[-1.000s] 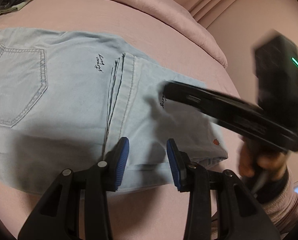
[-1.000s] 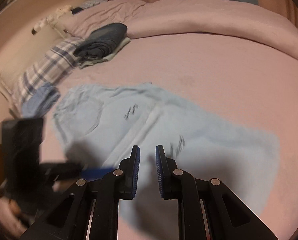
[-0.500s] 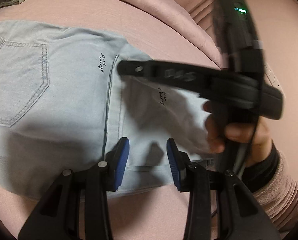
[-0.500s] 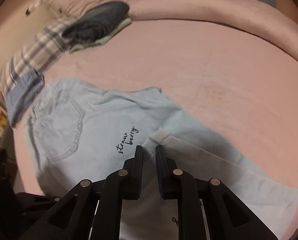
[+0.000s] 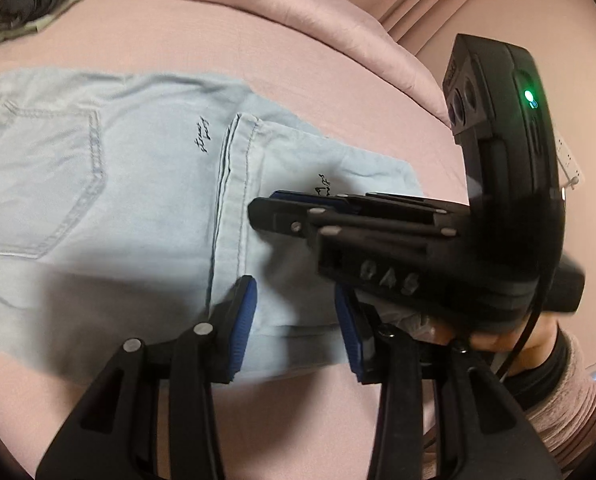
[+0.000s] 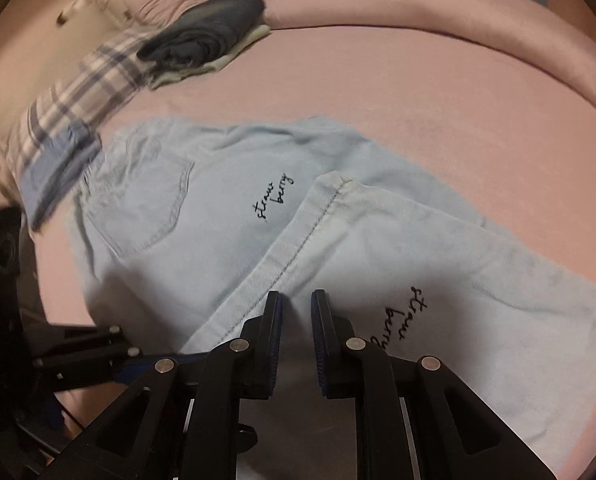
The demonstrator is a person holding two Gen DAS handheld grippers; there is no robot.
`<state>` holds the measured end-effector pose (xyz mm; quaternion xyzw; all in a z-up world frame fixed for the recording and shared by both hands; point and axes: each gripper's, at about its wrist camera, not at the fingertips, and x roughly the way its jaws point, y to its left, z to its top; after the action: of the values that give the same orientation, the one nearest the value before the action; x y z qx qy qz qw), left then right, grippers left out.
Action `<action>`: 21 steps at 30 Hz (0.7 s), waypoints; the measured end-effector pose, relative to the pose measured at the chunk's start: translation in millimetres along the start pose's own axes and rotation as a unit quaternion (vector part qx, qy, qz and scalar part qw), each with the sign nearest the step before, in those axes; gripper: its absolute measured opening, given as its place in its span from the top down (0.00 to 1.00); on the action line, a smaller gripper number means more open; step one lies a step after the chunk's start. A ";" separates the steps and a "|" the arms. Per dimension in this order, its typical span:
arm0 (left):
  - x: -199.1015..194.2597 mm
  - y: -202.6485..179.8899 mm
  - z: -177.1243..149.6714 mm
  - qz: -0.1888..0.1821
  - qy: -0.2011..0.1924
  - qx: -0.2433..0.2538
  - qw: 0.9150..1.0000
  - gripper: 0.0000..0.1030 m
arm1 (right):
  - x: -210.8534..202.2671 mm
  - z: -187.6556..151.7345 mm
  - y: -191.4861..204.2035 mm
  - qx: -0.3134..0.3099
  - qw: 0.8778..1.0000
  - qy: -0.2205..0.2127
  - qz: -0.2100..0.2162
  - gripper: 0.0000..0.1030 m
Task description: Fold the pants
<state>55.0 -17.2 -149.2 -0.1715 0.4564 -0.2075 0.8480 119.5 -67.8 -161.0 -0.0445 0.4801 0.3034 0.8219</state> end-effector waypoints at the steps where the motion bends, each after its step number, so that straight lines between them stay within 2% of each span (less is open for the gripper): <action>1: -3.4 -0.4 -0.9 0.005 -0.004 0.004 1.000 0.56 | -5.1 -0.5 -1.7 0.011 1.000 -0.001 0.010 0.84; 3: -10.8 5.2 -2.6 0.029 -0.015 0.006 0.999 0.39 | -15.9 -5.2 0.2 0.011 1.000 -0.010 0.010 0.84; 4: -16.8 8.5 -4.5 0.041 -0.024 0.004 0.999 0.38 | -22.4 -8.3 2.3 0.009 1.000 -0.016 0.009 0.84; 8: -47.0 33.7 -15.6 0.039 -0.057 -0.032 0.997 0.38 | -36.3 -23.3 11.6 0.016 0.999 -0.032 0.034 0.84; 10: -63.6 49.6 -23.6 0.034 -0.075 -0.057 0.995 0.38 | -29.7 -28.6 21.5 0.003 0.999 -0.023 0.026 0.84; 12: -76.4 64.1 -29.9 0.031 -0.088 -0.083 0.992 0.38 | -10.4 -36.8 31.0 -0.017 1.000 0.004 0.016 0.83; 16: -100.7 95.7 -38.6 0.042 -0.114 -0.149 0.981 0.38 | -3.2 -39.5 39.6 -0.042 0.999 -0.001 -0.015 0.83; 21: -116.2 140.5 -50.0 0.018 -0.134 -0.254 0.958 0.38 | -16.4 -38.4 35.7 -0.020 1.000 -0.008 0.008 0.83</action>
<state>-17.6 157.0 -161.3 -0.3988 0.3797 -0.0444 0.8336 65.1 -60.3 -160.4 -0.0544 0.4674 0.3203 0.8222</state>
